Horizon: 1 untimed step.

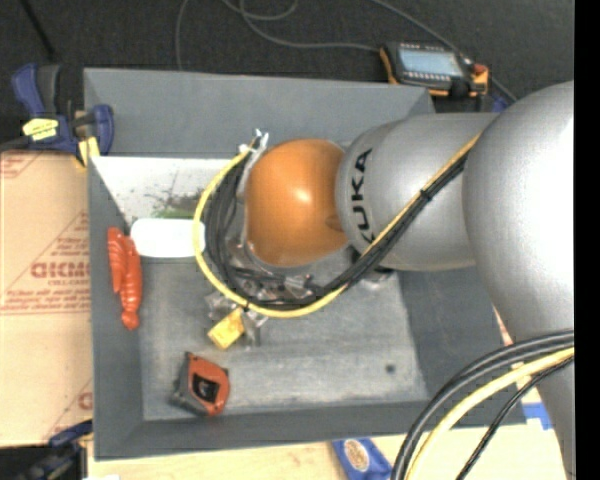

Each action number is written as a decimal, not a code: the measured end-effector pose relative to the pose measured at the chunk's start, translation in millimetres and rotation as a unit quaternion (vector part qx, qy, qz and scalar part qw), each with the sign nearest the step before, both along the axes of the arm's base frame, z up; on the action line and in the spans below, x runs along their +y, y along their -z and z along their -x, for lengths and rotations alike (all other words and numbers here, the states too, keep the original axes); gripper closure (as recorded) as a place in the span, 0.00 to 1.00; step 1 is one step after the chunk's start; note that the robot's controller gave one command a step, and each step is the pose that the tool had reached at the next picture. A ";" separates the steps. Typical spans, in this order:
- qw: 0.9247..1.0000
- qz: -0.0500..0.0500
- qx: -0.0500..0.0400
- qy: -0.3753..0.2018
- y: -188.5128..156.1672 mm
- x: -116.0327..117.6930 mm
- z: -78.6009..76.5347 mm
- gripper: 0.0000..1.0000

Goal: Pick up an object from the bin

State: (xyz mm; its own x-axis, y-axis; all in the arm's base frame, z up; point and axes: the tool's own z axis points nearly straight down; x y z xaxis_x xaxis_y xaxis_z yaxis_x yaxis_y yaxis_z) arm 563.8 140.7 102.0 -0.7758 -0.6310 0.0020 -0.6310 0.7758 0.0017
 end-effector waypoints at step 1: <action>1.000 0.000 -0.002 0.000 -17.6 0.2 -1.1 1.00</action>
Offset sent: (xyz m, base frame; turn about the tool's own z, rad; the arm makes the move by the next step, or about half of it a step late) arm 0.0000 0.0000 0.0166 0.0000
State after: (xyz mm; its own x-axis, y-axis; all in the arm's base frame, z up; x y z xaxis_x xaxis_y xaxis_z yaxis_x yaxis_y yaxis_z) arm 564.8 140.9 119.7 -0.7759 -0.6308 -0.0015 -0.6308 0.7759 -0.0003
